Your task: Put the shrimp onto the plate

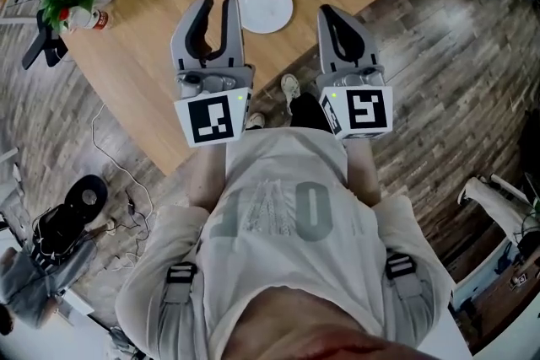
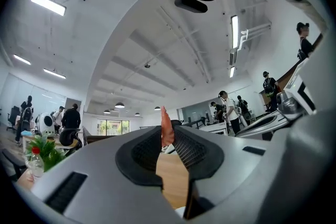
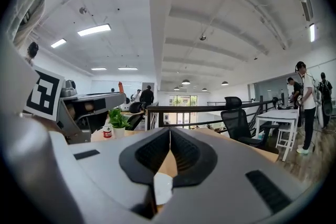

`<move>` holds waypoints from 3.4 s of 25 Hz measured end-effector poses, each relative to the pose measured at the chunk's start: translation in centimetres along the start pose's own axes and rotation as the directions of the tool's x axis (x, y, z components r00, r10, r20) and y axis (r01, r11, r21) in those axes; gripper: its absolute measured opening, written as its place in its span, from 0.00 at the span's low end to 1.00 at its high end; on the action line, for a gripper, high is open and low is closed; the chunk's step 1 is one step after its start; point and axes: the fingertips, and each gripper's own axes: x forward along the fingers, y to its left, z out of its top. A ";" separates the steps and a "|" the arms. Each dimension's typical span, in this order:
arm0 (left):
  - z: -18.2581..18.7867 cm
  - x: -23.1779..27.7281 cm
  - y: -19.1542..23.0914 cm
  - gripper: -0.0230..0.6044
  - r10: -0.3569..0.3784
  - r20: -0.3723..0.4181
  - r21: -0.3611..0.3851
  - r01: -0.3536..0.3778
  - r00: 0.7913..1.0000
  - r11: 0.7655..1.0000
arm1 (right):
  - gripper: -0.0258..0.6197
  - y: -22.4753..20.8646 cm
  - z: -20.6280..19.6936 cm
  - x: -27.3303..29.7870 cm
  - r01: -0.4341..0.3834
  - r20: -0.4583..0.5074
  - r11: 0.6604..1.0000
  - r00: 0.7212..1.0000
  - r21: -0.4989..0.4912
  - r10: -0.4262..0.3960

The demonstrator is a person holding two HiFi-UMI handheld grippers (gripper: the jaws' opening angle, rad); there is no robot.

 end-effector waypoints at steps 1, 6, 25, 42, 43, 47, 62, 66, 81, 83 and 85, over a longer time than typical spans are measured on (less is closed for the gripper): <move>0.4 0.7 -0.7 0.16 0.008 -0.006 0.007 -0.008 1.000 1.000 | 0.07 -1.1 0.3 0.1 -0.009 0.003 1.000 1.000 0.007 0.009; 0.4 3.6 -0.7 0.16 0.068 -0.038 0.028 -0.067 0.997 0.997 | 0.07 -3.3 1.3 2.7 -0.075 0.015 0.997 0.997 0.017 0.075; -0.5 8.5 1.1 0.16 0.178 -0.029 0.064 -0.176 0.984 0.982 | 0.07 -6.6 0.8 7.9 -0.162 0.030 0.987 0.986 0.013 0.161; -3.2 10.3 2.4 0.16 0.121 -0.095 0.004 -0.121 0.988 0.993 | 0.07 -5.1 0.2 11.1 -0.152 0.004 0.988 0.988 0.022 0.152; -3.9 10.5 2.3 0.16 0.114 -0.120 -0.005 -0.116 0.986 0.993 | 0.07 -5.1 0.0 11.2 -0.150 -0.002 0.988 0.989 0.026 0.150; -7.4 11.0 2.0 0.16 0.089 -0.213 -0.035 -0.098 0.973 0.995 | 0.07 -5.2 -1.2 11.4 -0.134 -0.033 0.990 0.990 0.039 0.136; -23.7 11.1 -0.6 0.16 -0.067 -0.591 -0.157 -0.032 0.804 0.987 | 0.07 -6.7 -5.4 10.0 -0.047 -0.177 0.997 0.983 0.056 0.056; -27.1 10.4 -2.2 0.16 -0.119 -0.669 -0.182 -0.007 0.734 0.983 | 0.07 -7.6 -6.2 9.3 -0.020 -0.204 0.998 0.979 0.060 0.032; -32.7 7.9 -4.5 0.16 -0.217 -0.815 -0.250 0.013 0.537 0.968 | 0.07 -7.5 -7.1 8.5 0.008 -0.234 0.999 0.972 0.048 0.003; -33.0 7.6 -4.6 0.16 -0.223 -0.824 -0.254 0.013 0.521 0.967 | 0.07 -7.4 -7.1 8.4 0.008 -0.237 0.999 0.971 0.046 0.003; -33.3 7.4 -4.7 0.16 -0.230 -0.831 -0.259 0.014 0.506 0.966 | 0.07 -7.3 -7.1 8.3 0.009 -0.240 0.999 0.971 0.044 0.001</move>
